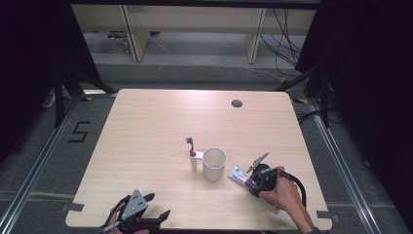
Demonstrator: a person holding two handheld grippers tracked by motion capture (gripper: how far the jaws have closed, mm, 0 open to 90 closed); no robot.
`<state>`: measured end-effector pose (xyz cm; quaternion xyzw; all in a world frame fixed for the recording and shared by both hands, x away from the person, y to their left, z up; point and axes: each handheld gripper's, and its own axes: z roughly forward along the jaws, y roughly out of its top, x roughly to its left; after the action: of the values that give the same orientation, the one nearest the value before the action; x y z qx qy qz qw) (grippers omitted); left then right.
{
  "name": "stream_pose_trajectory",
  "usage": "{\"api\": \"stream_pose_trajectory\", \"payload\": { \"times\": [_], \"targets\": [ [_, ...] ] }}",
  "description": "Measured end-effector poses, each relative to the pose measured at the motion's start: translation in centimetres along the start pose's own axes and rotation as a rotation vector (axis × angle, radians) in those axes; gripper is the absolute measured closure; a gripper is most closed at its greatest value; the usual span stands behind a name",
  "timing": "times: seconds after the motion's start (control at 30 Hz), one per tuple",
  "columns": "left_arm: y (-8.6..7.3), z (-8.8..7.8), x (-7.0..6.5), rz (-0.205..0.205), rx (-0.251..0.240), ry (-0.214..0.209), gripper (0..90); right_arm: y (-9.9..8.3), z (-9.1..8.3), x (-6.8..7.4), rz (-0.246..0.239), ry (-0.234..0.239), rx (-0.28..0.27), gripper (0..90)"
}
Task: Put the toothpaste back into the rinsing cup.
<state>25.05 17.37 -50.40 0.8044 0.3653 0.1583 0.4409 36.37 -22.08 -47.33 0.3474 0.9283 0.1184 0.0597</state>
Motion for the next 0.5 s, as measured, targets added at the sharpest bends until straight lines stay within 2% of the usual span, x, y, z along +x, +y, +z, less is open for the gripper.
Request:
{"api": "stream_pose_trajectory", "payload": {
  "times": [0.07, 0.13, 0.17, 0.27, 0.3, 0.33, 0.47, 0.5],
  "targets": [
    [0.03, -0.05, -0.03, 0.000, 0.009, 0.003, 22.9, 0.10, -0.08, -0.14, -0.001, 0.005, 0.005, 64.4],
    [0.02, -0.04, -0.06, -0.003, 0.008, 0.004, 22.9, 0.20, -0.19, -0.25, 0.008, -0.001, 0.002, 73.9],
    [-0.01, 0.03, -0.04, -0.002, 0.000, -0.001, 22.9, 0.24, -0.31, -0.47, -0.002, -0.008, 0.004, 75.0],
    [-0.02, 0.03, -0.01, -0.007, -0.003, -0.001, 22.9, 0.31, 0.11, -0.81, -0.021, 0.015, 0.016, 74.3],
    [-0.01, -0.01, -0.04, -0.008, 0.001, 0.004, 22.9, 0.30, 0.25, -0.76, -0.008, 0.014, 0.021, 74.0],
    [-0.02, 0.02, -0.05, -0.010, -0.001, 0.003, 22.9, 0.37, 0.34, -0.86, -0.025, 0.012, 0.027, 74.0],
    [-0.01, 0.02, -0.05, -0.004, -0.002, 0.000, 22.9, 0.48, 0.33, -0.73, -0.014, 0.015, 0.039, 74.1],
    [-0.02, 0.02, -0.04, -0.002, -0.001, -0.001, 22.9, 0.53, 0.39, -0.90, -0.046, 0.014, 0.034, 74.3]
  ]
}}
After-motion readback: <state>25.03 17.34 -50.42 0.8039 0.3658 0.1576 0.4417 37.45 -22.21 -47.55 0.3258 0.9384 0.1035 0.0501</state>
